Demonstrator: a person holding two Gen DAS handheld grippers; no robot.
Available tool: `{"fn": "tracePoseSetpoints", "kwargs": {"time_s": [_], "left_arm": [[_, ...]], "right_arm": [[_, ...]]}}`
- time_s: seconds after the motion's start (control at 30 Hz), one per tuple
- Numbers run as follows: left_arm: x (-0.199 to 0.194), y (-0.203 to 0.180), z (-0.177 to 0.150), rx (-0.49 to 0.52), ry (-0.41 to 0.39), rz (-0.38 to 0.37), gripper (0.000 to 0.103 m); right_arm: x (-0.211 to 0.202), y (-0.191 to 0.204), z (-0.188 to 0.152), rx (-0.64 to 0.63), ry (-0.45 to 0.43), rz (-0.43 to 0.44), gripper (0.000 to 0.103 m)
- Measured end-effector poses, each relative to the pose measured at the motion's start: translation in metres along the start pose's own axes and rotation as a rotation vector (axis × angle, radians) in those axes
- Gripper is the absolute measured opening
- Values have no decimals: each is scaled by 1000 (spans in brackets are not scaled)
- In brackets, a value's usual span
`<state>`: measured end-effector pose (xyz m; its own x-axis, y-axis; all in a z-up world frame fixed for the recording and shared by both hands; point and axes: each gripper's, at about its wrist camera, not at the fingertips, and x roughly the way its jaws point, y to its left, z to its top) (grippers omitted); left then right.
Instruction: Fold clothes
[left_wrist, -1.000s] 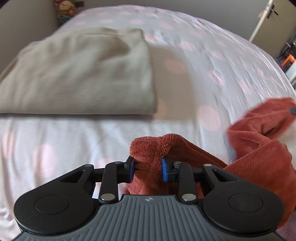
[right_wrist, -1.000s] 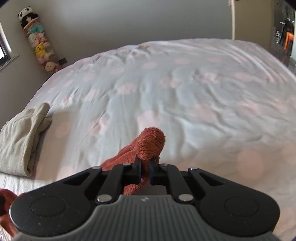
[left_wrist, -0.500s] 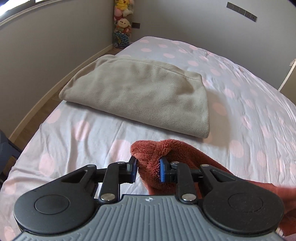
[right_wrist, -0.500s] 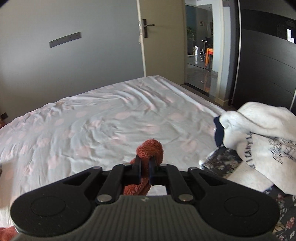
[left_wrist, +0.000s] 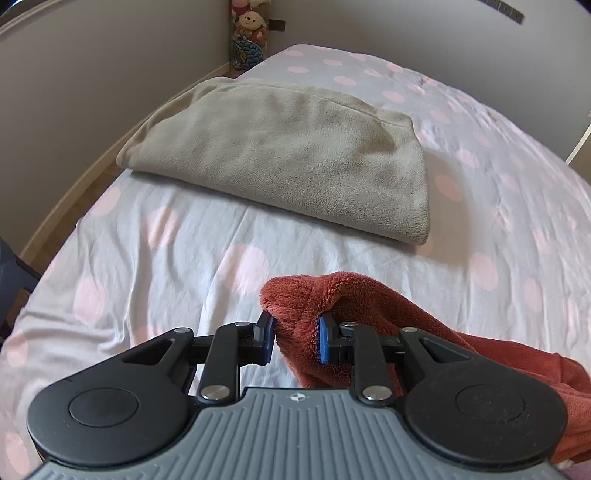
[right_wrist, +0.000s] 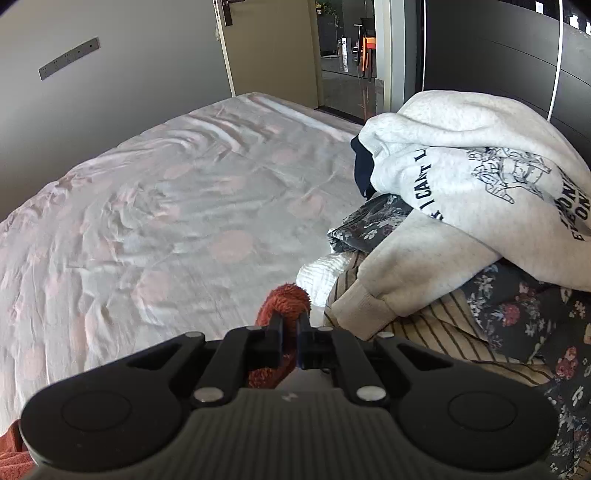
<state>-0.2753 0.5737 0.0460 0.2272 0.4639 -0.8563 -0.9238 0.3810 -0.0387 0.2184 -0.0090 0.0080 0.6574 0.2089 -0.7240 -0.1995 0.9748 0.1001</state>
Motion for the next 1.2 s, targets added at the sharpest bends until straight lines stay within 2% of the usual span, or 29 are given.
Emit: {"fn": "tracePoseSetpoints", "kwargs": {"time_s": [0.2,0.33,0.43,0.6,0.7,0.73,0.77,0.83,1.0,1.07,1.2], "left_arm": [[33,-32,49,20,-6,23,20],[66,-61,95,32,-11,38,20],[100,-80,127,2,-15,43,20],[146,-101,157,-34,10,-15,25],[162,-111,167,-29,13,-59,36],[159,-111,166,-21,-6,-72,39],[156,-111,166,-14,-26,-84,46],[145,-107,166,-8,-65,-110,52],[110,-92,151,17,-109,-169,56],[98,-90,137,65,-103,-188,56],[88,-92,95,193,-42,-213,56]], "right_arm": [[54,39,36,-86,6,-38,8],[105,69,66,-98,28,-53,7],[146,95,84,-109,44,-71,7],[207,127,102,-88,79,-86,8],[222,135,104,-75,100,-70,21],[226,137,105,-71,106,-65,38],[229,139,105,-69,110,-61,45],[223,136,105,-67,94,-48,45],[191,120,102,-7,53,8,48],[173,116,94,6,46,33,49],[134,109,60,1,68,105,50]]}}
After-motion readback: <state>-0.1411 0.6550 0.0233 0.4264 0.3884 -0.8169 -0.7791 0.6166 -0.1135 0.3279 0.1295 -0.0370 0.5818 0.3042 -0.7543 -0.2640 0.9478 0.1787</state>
